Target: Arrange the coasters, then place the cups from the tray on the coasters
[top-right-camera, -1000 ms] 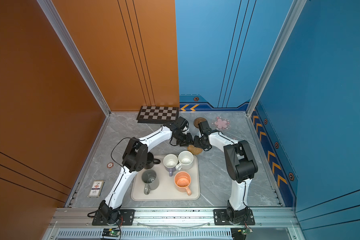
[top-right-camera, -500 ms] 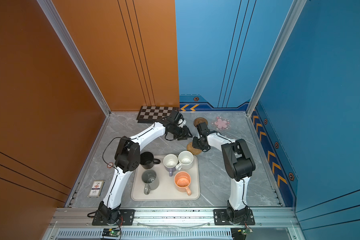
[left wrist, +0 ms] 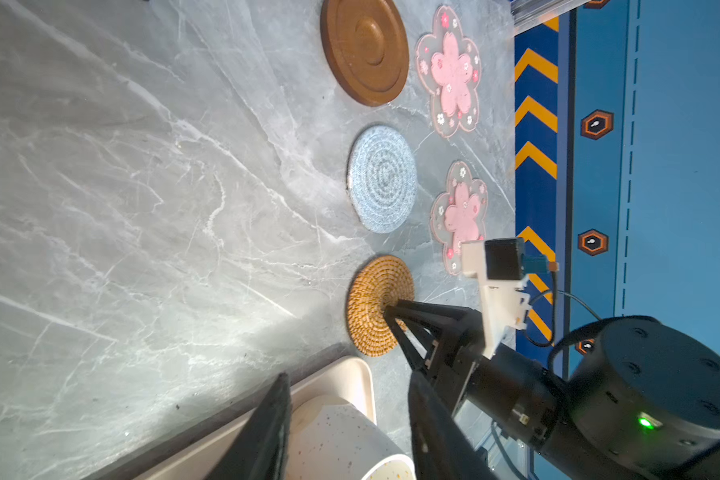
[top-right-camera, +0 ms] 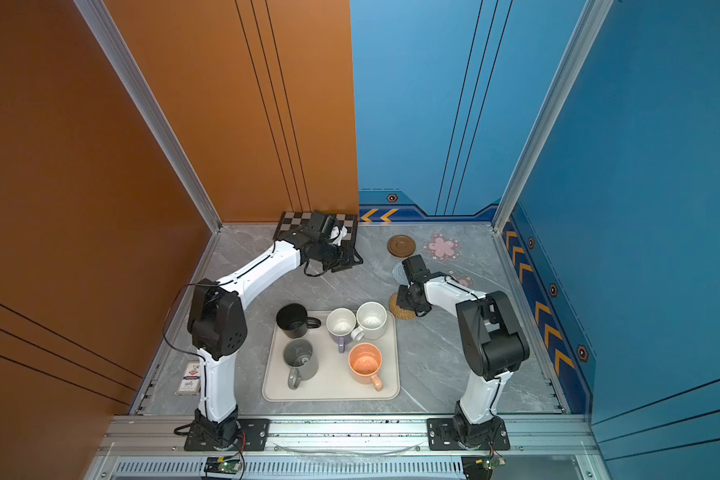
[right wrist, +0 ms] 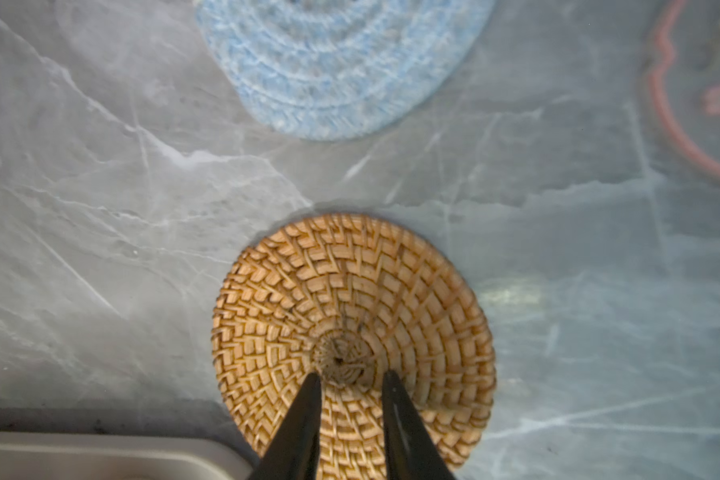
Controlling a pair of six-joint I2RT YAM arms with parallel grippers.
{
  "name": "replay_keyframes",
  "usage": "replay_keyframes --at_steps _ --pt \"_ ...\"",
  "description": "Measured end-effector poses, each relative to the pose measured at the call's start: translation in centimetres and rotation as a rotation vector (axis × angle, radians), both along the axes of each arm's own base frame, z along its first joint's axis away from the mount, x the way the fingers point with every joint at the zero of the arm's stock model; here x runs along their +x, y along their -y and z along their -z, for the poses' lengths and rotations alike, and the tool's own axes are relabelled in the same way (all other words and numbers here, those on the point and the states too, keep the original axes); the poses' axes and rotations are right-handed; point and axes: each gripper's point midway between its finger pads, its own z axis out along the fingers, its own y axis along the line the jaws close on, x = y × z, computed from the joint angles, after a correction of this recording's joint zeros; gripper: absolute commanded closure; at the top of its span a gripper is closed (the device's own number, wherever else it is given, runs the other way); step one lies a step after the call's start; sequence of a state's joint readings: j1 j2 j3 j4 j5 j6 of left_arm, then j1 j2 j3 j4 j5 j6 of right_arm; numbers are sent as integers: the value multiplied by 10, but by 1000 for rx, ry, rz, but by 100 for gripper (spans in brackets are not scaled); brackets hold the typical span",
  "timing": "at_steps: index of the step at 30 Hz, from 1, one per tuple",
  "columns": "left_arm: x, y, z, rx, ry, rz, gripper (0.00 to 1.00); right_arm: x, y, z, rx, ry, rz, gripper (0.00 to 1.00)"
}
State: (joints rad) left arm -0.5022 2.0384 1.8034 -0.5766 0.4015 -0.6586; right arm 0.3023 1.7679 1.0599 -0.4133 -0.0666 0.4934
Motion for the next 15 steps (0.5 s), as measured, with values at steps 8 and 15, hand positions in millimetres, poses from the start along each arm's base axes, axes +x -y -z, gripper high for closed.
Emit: replay_keyframes --at_steps 8,15 --pt "-9 -10 -7 28 28 -9 53 -22 29 2 -62 -38 45 71" --pt "-17 -21 -33 38 94 -22 53 -22 36 3 -60 -46 65 71"
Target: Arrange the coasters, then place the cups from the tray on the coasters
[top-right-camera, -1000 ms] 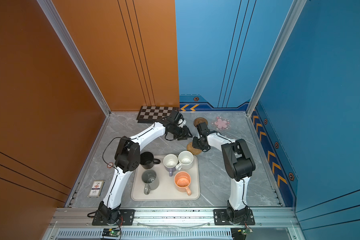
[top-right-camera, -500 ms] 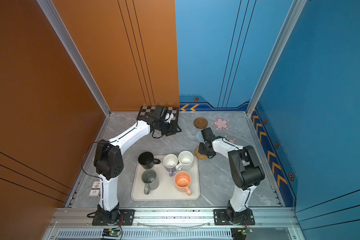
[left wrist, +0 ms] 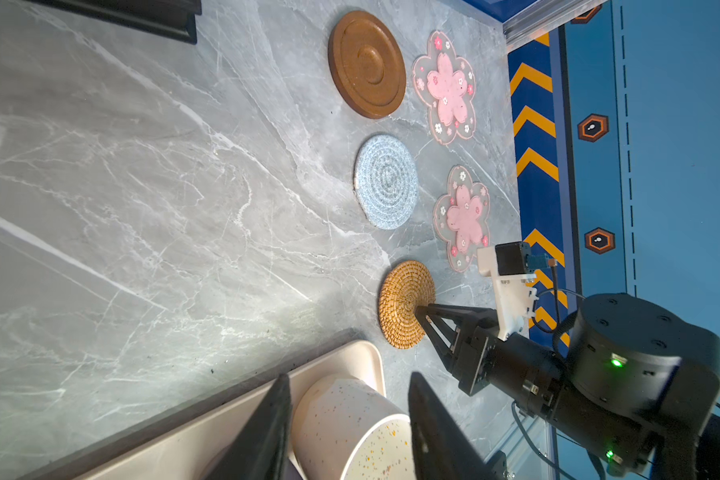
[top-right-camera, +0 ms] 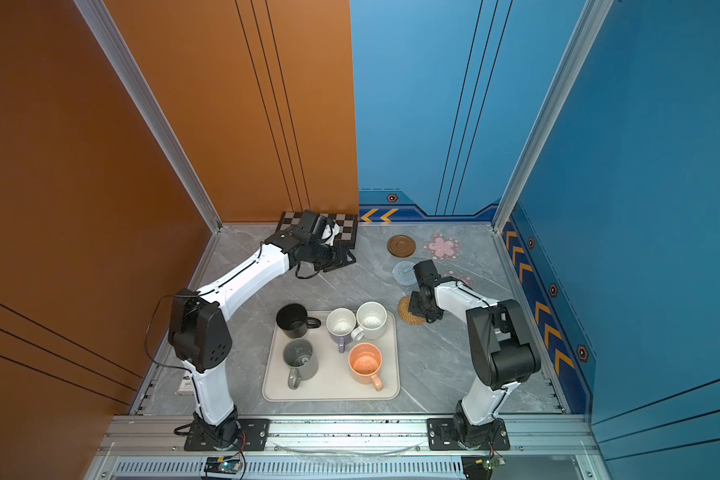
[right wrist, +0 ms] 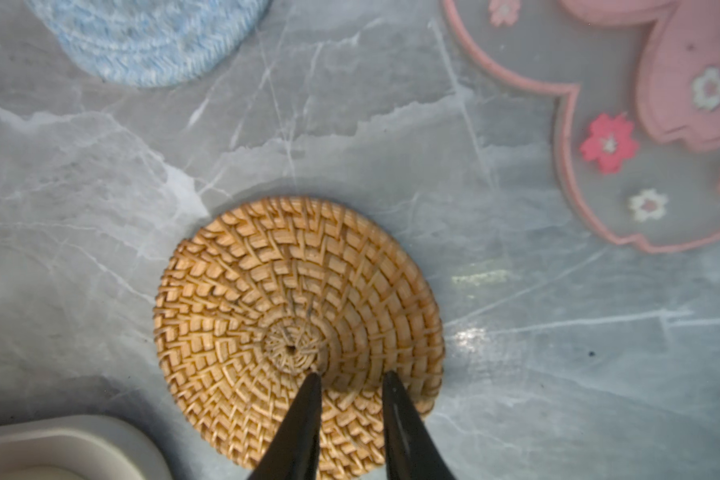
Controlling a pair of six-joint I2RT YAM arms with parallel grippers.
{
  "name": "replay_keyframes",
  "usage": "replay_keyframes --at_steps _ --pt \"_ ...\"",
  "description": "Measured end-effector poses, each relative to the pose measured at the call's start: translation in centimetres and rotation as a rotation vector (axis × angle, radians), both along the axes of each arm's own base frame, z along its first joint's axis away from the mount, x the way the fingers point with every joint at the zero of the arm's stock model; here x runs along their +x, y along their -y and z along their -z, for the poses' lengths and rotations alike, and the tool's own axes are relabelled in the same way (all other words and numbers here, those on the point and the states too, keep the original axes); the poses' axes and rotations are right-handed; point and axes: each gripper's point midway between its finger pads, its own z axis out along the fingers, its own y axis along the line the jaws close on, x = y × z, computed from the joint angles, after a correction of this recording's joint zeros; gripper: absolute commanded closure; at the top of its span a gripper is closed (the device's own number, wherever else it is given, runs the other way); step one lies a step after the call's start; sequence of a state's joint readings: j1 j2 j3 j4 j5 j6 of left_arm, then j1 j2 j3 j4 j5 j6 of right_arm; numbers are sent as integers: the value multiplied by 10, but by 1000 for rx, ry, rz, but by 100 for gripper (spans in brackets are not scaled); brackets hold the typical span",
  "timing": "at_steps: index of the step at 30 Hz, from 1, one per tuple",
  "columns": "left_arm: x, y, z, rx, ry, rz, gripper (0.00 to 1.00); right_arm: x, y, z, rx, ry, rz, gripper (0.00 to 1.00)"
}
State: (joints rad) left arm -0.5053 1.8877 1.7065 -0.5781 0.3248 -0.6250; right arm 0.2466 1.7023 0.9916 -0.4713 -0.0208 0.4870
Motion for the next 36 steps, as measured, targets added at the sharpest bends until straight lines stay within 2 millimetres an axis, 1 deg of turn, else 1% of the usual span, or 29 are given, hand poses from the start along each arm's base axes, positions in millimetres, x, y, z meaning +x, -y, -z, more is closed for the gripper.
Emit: replay_keyframes --at_steps 3,6,8,11,15,20,22,25,28,30,33,36 --pt "-5 -5 -2 14 9 -4 53 0 0 0 1 0 0 71" --pt "-10 -11 1 32 7 -8 52 0 -2 -2 12 4 2 71" --pt "-14 -16 3 45 5 -12 51 1 -4 -10 30 20 4 71" --pt "-19 -23 3 70 12 -19 49 -1 -5 -30 47 57 2 69" --pt "-24 -35 -3 110 36 -39 46 3 0 -75 59 150 12 63" --pt "-38 -59 -16 167 83 -73 43 7 23 -137 39 286 58 53" --pt "-46 -71 -20 197 104 -88 42 2 32 -160 25 336 70 50" --pt "-59 -90 -22 249 132 -107 42 -9 36 -181 21 386 70 46" --pt "-75 -111 -17 310 142 -132 41 -20 38 -196 24 423 62 44" --pt "-86 -126 -13 353 144 -148 40 -28 40 -201 28 442 63 42" --pt "-102 -147 -11 405 155 -179 39 -40 42 -201 30 451 63 41" --pt "-117 -165 -14 432 180 -203 39 -50 43 -196 28 440 60 40"
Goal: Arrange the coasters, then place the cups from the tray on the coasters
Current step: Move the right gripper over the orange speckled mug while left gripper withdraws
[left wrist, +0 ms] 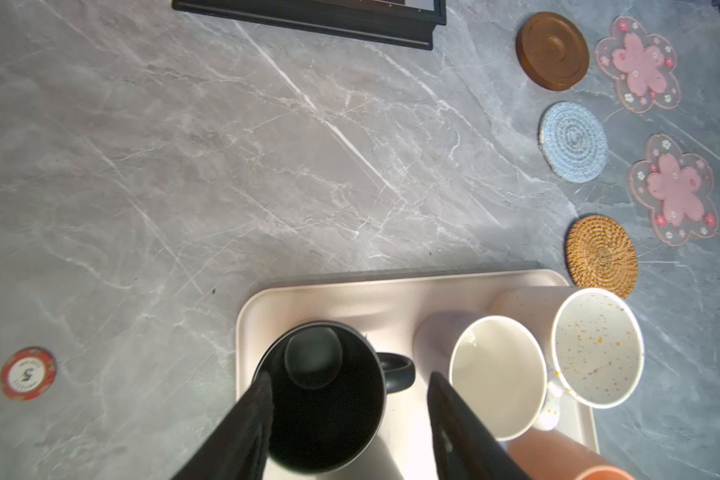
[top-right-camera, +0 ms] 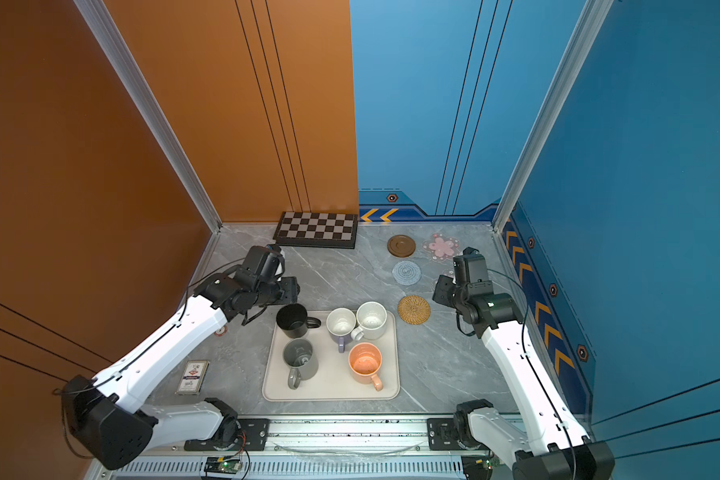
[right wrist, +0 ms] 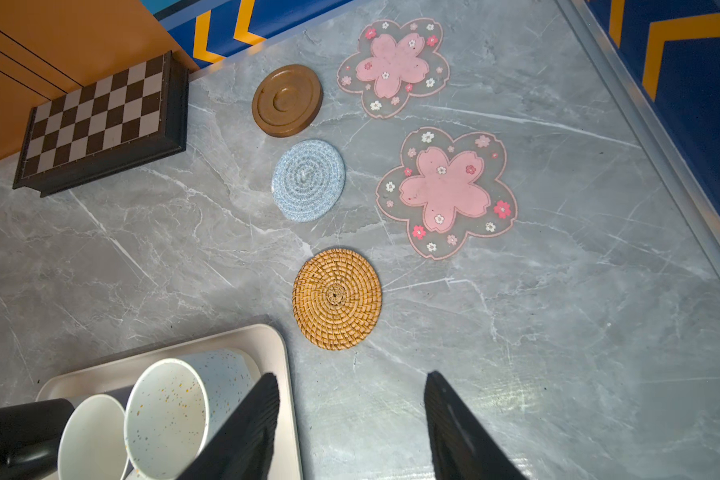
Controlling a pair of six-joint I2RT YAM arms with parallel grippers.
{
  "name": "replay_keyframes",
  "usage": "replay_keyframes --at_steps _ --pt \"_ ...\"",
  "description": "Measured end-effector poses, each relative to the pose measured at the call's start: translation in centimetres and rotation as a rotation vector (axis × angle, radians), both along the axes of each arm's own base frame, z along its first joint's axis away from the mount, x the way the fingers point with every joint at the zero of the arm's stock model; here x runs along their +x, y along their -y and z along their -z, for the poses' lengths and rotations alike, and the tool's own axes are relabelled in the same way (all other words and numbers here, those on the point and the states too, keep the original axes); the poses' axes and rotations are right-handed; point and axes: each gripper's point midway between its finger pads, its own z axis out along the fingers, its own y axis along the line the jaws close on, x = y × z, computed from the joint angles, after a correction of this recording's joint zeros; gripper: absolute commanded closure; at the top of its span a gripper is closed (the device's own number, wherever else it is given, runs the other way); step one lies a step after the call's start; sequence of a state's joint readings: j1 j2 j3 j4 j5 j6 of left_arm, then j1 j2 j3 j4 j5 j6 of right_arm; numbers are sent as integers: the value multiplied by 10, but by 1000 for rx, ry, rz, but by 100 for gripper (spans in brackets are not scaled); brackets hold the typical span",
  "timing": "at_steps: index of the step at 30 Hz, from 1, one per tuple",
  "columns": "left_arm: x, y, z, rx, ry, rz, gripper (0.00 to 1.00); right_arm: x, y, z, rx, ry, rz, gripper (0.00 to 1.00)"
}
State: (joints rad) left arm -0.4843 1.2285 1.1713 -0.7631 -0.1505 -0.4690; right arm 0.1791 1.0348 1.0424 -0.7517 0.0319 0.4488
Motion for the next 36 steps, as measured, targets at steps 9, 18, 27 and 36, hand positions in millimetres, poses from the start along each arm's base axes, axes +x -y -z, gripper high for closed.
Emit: replay_keyframes --at_steps 9,18,27,36 --pt "-19 -38 -5 35 37 -69 38 -17 -13 -1 4 -1 -56 38" --pt "-23 -55 12 57 -4 -125 38 -38 -39 -2 2 -16 -159 38" --pt "-22 -59 13 54 -12 -144 38 -72 -80 5 1 -48 -332 39" --pt "-23 -63 8 24 -1 -152 37 -118 -133 25 -38 -133 -610 38"
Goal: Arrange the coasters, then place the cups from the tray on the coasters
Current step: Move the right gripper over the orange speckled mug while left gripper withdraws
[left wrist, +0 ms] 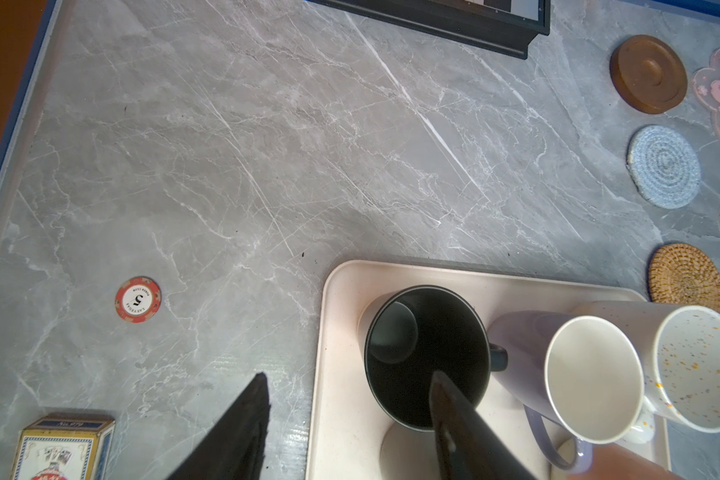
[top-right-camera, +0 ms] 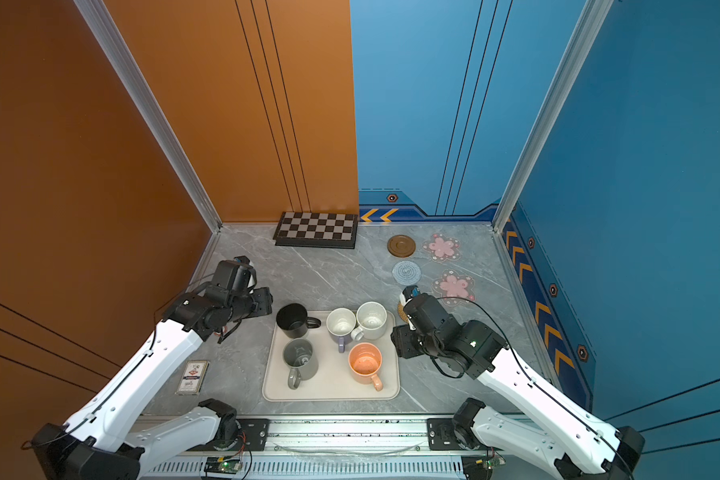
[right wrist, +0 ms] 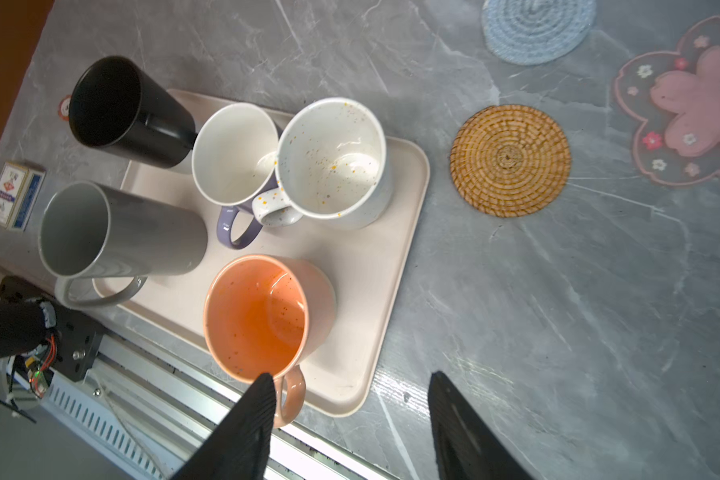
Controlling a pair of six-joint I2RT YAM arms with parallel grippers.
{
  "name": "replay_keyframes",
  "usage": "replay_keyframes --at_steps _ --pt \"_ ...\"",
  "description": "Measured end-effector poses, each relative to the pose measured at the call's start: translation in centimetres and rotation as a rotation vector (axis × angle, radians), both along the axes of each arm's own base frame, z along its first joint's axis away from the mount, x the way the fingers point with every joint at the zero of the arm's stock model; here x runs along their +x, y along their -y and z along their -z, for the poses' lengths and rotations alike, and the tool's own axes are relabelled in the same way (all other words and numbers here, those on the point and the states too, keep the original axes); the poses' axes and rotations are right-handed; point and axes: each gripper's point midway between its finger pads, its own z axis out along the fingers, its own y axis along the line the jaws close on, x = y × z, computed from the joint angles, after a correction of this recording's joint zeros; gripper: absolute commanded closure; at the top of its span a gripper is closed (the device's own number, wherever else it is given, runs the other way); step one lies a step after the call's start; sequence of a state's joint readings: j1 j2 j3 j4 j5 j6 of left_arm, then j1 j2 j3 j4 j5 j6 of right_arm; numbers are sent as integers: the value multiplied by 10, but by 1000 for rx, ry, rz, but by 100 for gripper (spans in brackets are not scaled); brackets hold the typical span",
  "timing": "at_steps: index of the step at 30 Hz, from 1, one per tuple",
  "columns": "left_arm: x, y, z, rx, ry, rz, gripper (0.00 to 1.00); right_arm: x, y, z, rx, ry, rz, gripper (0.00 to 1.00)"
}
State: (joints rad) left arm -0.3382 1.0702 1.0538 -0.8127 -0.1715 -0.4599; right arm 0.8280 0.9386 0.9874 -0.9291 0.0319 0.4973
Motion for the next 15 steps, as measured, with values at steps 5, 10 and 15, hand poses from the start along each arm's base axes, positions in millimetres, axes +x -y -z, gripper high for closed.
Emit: replay_keyframes --at_steps 5,10,15 --pt "-1 -2 -3 -11 11 -6 37 -10 -15 15 -57 -43 -73 38" --pt "-6 -2 1 -20 8 -1 38 -20 -28 23 -77 -75 -145 37" --pt "-16 -6 6 -28 4 -8 37 -38 -38 23 -93 -90 -225 35"
